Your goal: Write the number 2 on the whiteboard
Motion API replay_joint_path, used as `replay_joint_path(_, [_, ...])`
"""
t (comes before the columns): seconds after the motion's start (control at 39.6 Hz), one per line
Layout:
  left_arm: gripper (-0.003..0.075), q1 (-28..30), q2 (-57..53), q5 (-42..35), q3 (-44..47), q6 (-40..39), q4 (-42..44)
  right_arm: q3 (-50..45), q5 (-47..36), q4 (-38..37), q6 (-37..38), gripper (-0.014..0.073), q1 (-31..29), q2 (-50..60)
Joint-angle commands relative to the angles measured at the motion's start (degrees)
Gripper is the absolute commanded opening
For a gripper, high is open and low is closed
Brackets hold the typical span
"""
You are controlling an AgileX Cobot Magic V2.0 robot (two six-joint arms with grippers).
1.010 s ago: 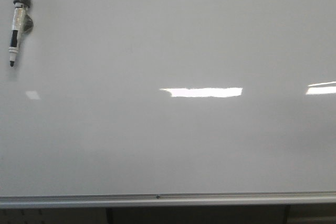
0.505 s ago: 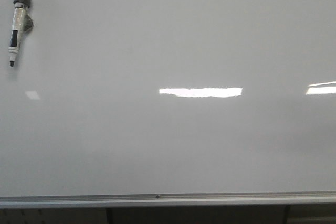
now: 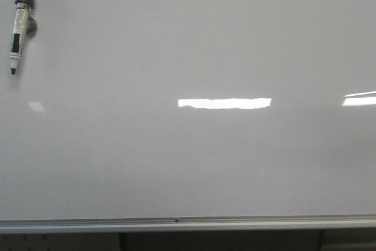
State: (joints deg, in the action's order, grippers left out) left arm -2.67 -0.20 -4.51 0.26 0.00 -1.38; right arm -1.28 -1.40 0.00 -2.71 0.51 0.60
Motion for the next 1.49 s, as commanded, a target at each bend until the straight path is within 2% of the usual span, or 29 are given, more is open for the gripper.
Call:
replay_joint_path(0.0, [-0.002,-0.4,-1.1,-7.0,-1.9,0.0,-0.3,4.9,-3.8,0.0,-0.4,-0.0069,-0.3,0.9])
replay_joint_path(0.2, [-0.002,-0.4,-0.2,-1.2,-14.1,0.0,-0.3,17.8,6.1,0.0,-0.4,-0.0069,-0.3,-1.0])
replay_joint_path(0.4, [-0.002,-0.4,4.8,6.3,-26.7,0.0,-0.3,30.0,14.9,0.0,-0.4,-0.0069,-0.3,-9.0])
replay_joint_path(0.66, [-0.002,-0.4,15.7,22.7,-39.7,0.0,-0.3,40.0,22.7,0.0,-0.4,-0.0069,-0.3,-20.9])
replay_joint_path(0.98, [-0.002,-0.4,28.8,35.5,-40.9,0.0,-0.3,40.5,29.5,0.0,-0.4,-0.0069,-0.3,-31.4])
replay_joint_path(1.39, [-0.0019,-0.4,41.2,39.2,-40.9,0.0,-1.2,40.0,34.8,0.0,-0.4,-0.0064,-0.3,-40.2])
replay_joint_path(1.46, [-0.0019,-0.4,42.7,39.2,-40.9,0.0,-1.2,40.0,35.1,0.0,-0.4,-0.003,-0.3,-41.0])
